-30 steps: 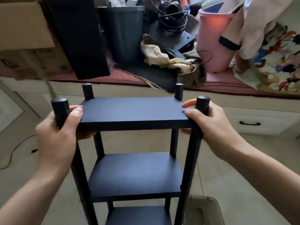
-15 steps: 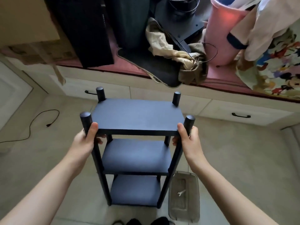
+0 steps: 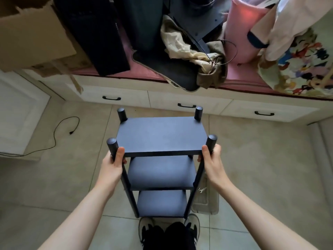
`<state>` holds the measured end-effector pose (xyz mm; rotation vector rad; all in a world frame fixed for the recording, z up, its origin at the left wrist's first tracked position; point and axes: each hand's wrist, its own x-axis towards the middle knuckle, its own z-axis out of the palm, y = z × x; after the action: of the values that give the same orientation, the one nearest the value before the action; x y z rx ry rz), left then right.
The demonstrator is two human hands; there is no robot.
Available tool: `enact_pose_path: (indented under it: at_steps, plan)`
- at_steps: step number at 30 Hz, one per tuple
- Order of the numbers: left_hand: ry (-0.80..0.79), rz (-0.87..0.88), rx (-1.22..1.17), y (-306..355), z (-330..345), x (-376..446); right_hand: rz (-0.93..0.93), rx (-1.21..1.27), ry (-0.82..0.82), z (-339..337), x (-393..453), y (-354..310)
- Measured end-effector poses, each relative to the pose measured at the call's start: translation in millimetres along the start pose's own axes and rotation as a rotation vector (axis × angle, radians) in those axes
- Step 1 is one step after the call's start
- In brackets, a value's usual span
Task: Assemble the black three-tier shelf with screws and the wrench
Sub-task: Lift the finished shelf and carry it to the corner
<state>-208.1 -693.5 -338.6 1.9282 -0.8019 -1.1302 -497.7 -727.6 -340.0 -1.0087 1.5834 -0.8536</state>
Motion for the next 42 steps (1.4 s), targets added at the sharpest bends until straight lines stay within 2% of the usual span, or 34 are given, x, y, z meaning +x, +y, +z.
enact_pose_path:
  at_steps: [8,19,24,33,42]
  plan:
    - [-0.041,0.048,-0.012,85.7,-36.2,-60.7,-0.014,0.048,-0.02,-29.8,-50.2,-73.6]
    - [-0.097,0.203,-0.015,214.9,-82.1,-146.3,-0.183,0.176,0.13,-73.5,-148.1,-188.2]
    - [-0.147,0.23,-0.054,252.9,-93.9,-186.5,-0.265,0.213,0.224,-92.4,-195.3,-227.7]
    - [-0.273,0.267,-0.077,276.7,-79.4,-229.3,-0.256,0.253,0.391,-138.5,-262.5,-232.2]
    - [-0.423,0.311,-0.095,291.8,-21.6,-268.3,-0.243,0.306,0.599,-197.4,-310.0,-213.1]
